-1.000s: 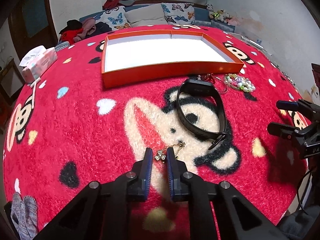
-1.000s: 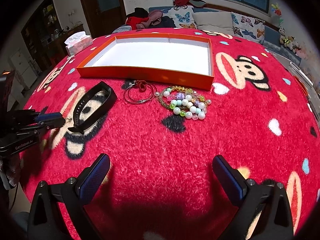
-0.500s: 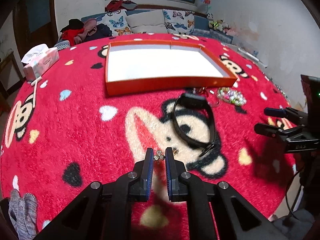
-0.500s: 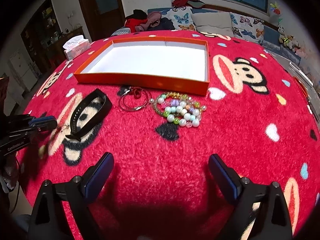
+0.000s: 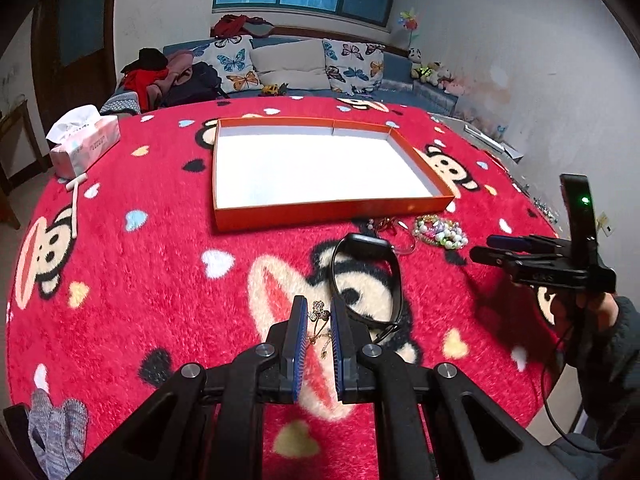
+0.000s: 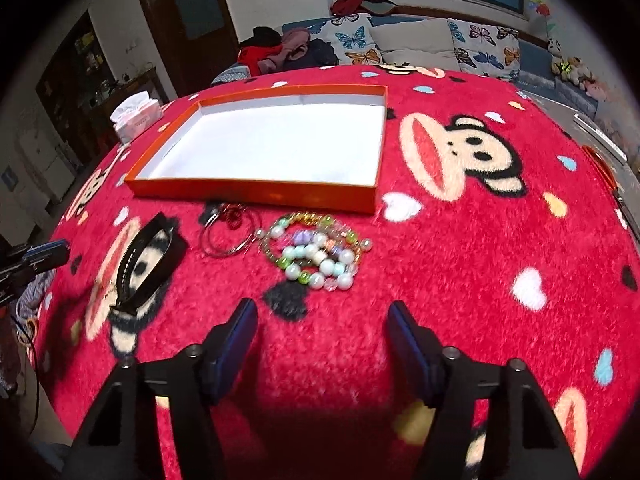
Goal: Organize jewelry
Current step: 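Lower the right gripper onto the colourful beaded bracelet and close it, then carry the pendant into the tray and open the left gripper while right carries the bracelet, then lower the beaded bracelet into the tray and open the right gripper, then grasp the black watch band with the left gripper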
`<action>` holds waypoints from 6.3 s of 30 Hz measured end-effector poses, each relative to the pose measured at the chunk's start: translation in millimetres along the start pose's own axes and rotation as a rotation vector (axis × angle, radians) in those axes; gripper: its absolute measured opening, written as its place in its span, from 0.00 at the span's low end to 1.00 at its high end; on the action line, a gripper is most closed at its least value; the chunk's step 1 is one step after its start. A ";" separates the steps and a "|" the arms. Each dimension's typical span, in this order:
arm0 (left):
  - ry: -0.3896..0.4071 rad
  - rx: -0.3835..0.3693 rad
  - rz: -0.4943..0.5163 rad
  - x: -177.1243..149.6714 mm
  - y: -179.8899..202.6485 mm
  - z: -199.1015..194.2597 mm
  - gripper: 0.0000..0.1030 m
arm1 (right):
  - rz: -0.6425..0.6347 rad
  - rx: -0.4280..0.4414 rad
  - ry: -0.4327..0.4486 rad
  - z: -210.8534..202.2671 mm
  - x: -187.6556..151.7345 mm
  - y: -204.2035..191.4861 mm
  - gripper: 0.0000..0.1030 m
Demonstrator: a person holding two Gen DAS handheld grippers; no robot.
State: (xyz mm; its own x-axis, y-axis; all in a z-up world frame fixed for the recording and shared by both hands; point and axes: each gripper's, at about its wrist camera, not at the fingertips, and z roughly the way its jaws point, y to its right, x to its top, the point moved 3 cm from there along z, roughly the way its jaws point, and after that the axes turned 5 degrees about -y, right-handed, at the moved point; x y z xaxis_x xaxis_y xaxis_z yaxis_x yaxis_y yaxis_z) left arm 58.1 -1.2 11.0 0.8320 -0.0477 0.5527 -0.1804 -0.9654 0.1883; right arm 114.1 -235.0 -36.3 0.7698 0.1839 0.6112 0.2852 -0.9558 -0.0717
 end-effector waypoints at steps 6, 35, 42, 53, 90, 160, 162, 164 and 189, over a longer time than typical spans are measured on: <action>-0.001 0.005 0.001 5.5 -0.1 0.1 0.11 | 0.019 0.014 0.003 5.6 13.8 9.5 0.54; -0.037 0.012 -0.003 11.9 -5.0 20.6 0.11 | -0.031 0.020 0.008 22.1 23.3 5.5 0.21; -0.043 0.014 -0.009 11.6 -5.9 23.3 0.11 | -0.097 0.008 0.001 23.1 22.6 -2.1 0.21; -0.048 0.017 -0.009 11.8 -6.5 25.2 0.11 | -0.139 0.014 -0.010 22.4 21.0 -10.1 0.21; 0.151 -0.008 0.024 111.8 -6.4 -55.5 0.11 | -0.071 0.154 0.226 -69.3 85.5 -20.4 0.12; -0.108 0.052 0.082 84.9 15.2 62.1 0.77 | -0.068 -0.028 0.099 -10.2 58.9 -11.0 0.44; -0.121 0.028 0.087 74.9 27.9 63.4 0.81 | -0.060 -0.024 0.098 -13.5 50.0 -9.4 0.44; -0.137 0.010 0.100 66.7 39.0 68.2 0.81 | -0.053 -0.026 0.098 -15.8 43.1 -8.1 0.44; -0.230 -0.019 0.131 47.1 50.7 123.3 0.69 | -0.025 0.010 0.033 0.2 9.1 4.9 0.44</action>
State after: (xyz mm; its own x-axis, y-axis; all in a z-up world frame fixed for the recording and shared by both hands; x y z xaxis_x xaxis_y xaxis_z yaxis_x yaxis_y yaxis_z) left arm 152.8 -84.0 -53.5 0.8979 -0.2306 0.3749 -0.3020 -0.9424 0.1436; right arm 122.6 -237.9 -31.2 0.7434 0.2000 0.6382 0.3100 -0.9486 -0.0639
